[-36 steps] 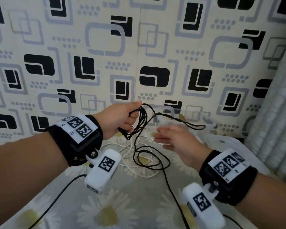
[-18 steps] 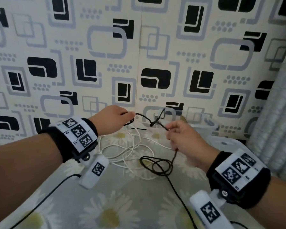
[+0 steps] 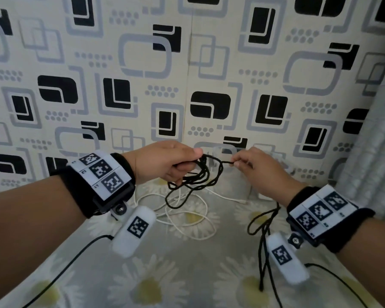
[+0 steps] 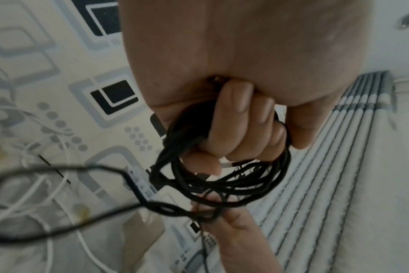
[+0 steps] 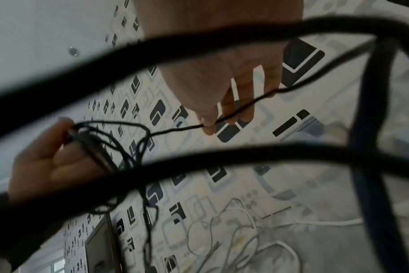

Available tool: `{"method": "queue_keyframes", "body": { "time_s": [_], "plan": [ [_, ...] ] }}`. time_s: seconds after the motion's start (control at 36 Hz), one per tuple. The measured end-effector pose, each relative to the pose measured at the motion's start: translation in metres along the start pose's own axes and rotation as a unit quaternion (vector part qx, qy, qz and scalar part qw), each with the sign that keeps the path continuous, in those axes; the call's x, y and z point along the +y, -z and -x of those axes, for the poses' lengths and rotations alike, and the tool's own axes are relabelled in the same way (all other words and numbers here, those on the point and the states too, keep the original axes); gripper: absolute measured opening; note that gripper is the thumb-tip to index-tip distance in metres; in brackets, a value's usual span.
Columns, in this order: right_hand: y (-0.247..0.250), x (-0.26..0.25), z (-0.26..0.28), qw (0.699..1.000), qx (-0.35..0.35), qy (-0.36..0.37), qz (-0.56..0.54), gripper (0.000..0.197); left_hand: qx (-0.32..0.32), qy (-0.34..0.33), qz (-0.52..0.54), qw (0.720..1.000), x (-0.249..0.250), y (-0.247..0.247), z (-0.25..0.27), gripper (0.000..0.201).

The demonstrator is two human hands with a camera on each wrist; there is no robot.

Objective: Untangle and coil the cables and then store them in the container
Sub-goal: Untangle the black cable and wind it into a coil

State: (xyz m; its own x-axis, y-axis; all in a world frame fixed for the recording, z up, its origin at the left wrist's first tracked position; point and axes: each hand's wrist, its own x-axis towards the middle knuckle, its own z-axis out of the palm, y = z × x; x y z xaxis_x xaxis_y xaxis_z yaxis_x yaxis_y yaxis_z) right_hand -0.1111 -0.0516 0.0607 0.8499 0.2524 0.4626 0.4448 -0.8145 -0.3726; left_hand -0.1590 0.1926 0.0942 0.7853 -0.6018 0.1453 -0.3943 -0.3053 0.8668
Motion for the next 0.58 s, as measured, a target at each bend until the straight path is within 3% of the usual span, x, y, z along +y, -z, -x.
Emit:
{"method": "queue_keyframes", "body": {
  "time_s": [0.11,0.22,0.33,0.42,0.53,0.58],
  "plan": [
    [-0.019,-0.005,0.004,0.999,0.001,0.023,-0.028,0.016,0.012,-0.008,0.046,0.999,0.005,-0.005,-0.006,0.049],
    [-0.03,-0.015,0.01,0.984,-0.064,-0.024,-0.165,0.016,0.038,-0.002,0.071,0.997,0.011,-0.009,-0.011,0.048],
    [-0.033,-0.025,0.019,0.936,-0.142,-0.01,-0.322,0.05,0.06,0.009,0.101,0.993,0.015,-0.01,-0.013,0.053],
    [-0.034,-0.032,0.025,0.9,-0.15,-0.01,-0.41,0.049,0.086,0.012,0.13,0.988,0.015,-0.009,-0.015,0.053],
    [-0.031,-0.038,0.028,0.879,-0.158,-0.018,-0.449,0.064,0.114,0.015,0.144,0.983,0.013,-0.01,-0.017,0.052],
    [-0.028,-0.041,0.029,0.885,-0.171,-0.006,-0.434,0.072,0.125,0.02,0.17,0.977,0.013,-0.011,-0.018,0.051]
  ]
}}
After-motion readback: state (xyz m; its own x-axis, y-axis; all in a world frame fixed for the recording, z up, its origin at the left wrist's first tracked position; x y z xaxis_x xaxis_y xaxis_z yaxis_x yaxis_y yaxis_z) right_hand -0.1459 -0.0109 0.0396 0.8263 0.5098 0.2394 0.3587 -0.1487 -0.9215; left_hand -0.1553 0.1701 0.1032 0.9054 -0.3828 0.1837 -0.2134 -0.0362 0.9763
